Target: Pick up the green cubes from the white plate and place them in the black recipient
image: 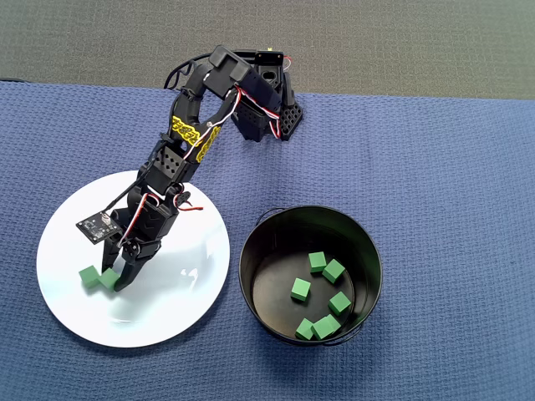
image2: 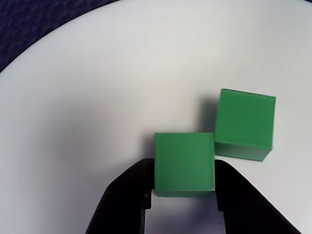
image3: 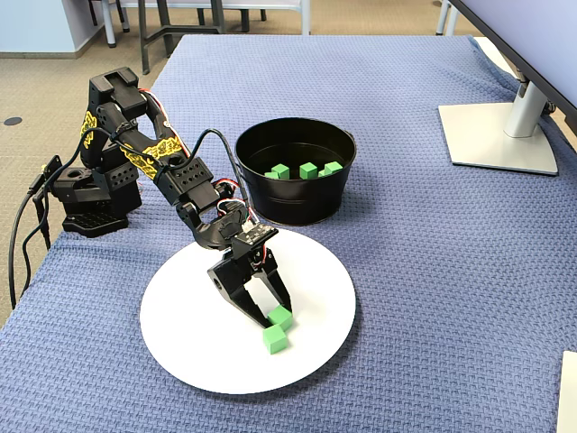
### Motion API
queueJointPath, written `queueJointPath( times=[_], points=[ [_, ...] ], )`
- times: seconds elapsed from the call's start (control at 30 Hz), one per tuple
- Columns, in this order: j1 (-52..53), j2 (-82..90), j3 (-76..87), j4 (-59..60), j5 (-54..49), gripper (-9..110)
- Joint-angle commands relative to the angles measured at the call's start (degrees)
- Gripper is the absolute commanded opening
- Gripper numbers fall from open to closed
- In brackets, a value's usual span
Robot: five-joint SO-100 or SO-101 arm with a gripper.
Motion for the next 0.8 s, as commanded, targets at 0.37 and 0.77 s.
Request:
queueJointPath(
  times=[0.37, 0.77],
  points=[
    [0.0, 10.4, 3.7, 0.6, 9.8, 0],
    [-4.0, 38.7, 7.6, 34.5, 39.7, 0]
  ],
)
